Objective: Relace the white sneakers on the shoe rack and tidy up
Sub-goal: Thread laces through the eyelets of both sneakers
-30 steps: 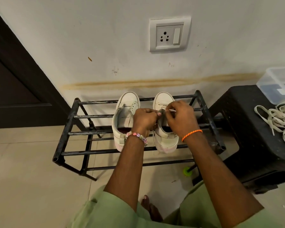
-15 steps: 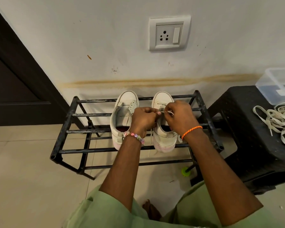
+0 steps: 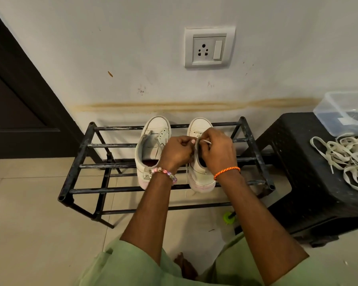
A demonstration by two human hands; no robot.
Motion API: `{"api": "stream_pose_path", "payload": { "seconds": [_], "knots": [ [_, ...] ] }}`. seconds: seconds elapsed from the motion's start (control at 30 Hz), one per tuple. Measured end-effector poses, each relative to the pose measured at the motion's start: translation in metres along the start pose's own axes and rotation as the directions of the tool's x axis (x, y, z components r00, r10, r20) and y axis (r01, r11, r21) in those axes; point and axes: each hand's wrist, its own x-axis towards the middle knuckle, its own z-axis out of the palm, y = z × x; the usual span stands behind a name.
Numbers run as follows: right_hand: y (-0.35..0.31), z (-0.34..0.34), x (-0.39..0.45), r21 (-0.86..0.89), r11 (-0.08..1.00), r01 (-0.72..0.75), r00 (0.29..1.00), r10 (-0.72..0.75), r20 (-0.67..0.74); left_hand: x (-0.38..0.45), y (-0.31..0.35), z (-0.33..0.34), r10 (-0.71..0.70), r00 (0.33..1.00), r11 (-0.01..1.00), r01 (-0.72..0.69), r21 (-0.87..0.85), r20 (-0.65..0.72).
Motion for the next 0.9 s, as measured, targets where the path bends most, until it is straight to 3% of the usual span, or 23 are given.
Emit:
{"api": "stream_pose_path", "payload": {
  "seconds": [0.17, 0.27, 0.33, 0.43, 0.5, 0.57, 0.7, 0.9],
  "knots": [
    [0.004, -0.001, -0.003, 0.140, 0.990, 0.002, 0.998, 0.006, -0.059, -0.004, -0.005, 0.004, 0.142, 0.979, 0.981, -0.120, 0.152, -0.144],
    [0.005, 0.002, -0.006, 0.093, 0.996, -0.010, 0.997, 0.017, -0.076, -0.007, 0.003, 0.007, 0.210, 0.962, 0.912, -0.128, 0.390, -0.176],
    [0.007, 0.002, -0.007, 0.026, 0.997, -0.073, 0.992, 0.075, -0.098, -0.006, 0.009, 0.006, 0.152, 0.976, 0.911, -0.077, 0.405, -0.157],
    [0.011, -0.002, -0.009, 0.041, 0.969, -0.242, 0.968, 0.244, -0.053, -0.005, 0.022, 0.000, -0.098, 0.991, 0.983, 0.111, 0.146, -0.093],
    [0.012, -0.003, -0.010, 0.078, 0.943, -0.324, 0.944, 0.327, -0.040, -0.007, 0.039, -0.006, -0.260, 0.965, 0.962, 0.255, -0.092, -0.038],
    [0.011, -0.003, -0.012, 0.094, 0.929, -0.358, 0.931, 0.362, -0.035, -0.007, 0.056, -0.015, -0.328, 0.944, 0.929, 0.328, -0.172, 0.030],
    [0.009, -0.002, -0.012, 0.120, 0.914, -0.388, 0.917, 0.395, -0.047, -0.010, 0.097, -0.035, -0.318, 0.929, 0.854, 0.367, -0.368, 0.187],
    [0.012, 0.004, -0.010, 0.122, 0.906, -0.405, 0.909, 0.413, -0.050, -0.028, 0.150, -0.056, -0.072, 0.960, 0.643, 0.252, -0.724, 0.270]
  ]
}}
